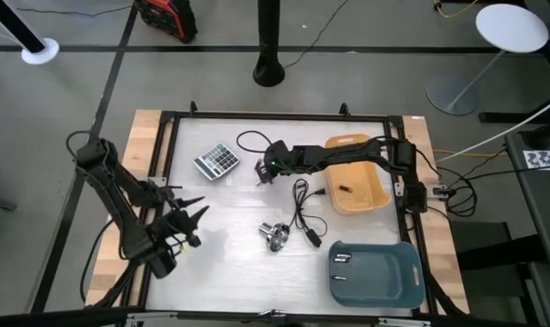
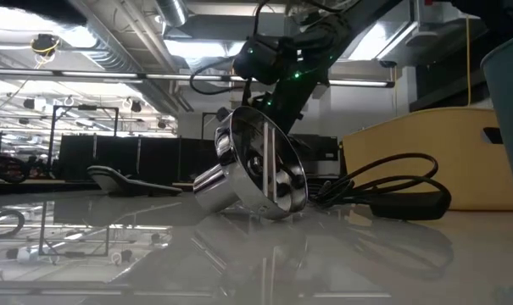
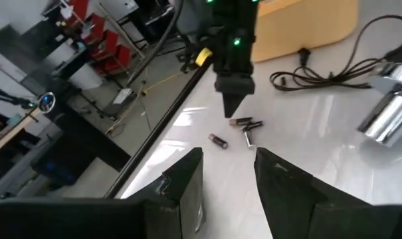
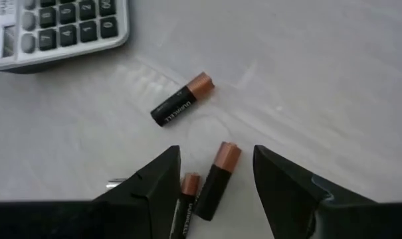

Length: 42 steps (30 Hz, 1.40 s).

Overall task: Sort batteries
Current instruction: Put the black battery into the yellow bin

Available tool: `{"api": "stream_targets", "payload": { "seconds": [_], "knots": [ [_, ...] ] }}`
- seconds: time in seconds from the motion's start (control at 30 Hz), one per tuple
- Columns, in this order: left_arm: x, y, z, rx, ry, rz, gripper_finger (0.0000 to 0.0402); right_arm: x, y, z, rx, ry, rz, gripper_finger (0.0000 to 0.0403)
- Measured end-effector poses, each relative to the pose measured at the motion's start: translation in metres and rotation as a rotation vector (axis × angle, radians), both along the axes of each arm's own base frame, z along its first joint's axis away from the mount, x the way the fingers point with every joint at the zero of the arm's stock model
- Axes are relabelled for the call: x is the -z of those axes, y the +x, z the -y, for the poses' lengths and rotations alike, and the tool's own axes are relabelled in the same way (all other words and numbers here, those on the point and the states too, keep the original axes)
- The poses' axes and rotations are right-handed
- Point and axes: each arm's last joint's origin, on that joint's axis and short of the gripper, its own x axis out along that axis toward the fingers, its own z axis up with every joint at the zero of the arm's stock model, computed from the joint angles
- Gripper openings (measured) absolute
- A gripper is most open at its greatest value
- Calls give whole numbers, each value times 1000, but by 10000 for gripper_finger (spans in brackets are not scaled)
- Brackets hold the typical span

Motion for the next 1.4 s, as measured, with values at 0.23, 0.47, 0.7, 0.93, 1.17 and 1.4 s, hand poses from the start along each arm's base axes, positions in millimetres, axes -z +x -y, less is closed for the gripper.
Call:
{"api": "stream_targets", "payload": {
  "seconds": [0.23,0.47,0.7,0.93,1.17,1.4],
  "knots": [
    [20,-13,-19,-28,-12,27,128,6,0,-1,55,58,11,188],
    [28,-17,-25,-32,8,18,128,30,4,-1,94,130,-19,188],
    [31,-18,-27,-31,22,8,128,37,4,-1,131,111,-38,167],
    [34,-19,-29,-29,40,-5,128,39,2,0,121,87,-67,71],
    [34,-19,-29,-24,51,-16,128,39,3,0,97,72,-66,15],
    [34,-19,-29,-25,48,-13,128,35,3,0,78,54,-66,40]
  ]
}}
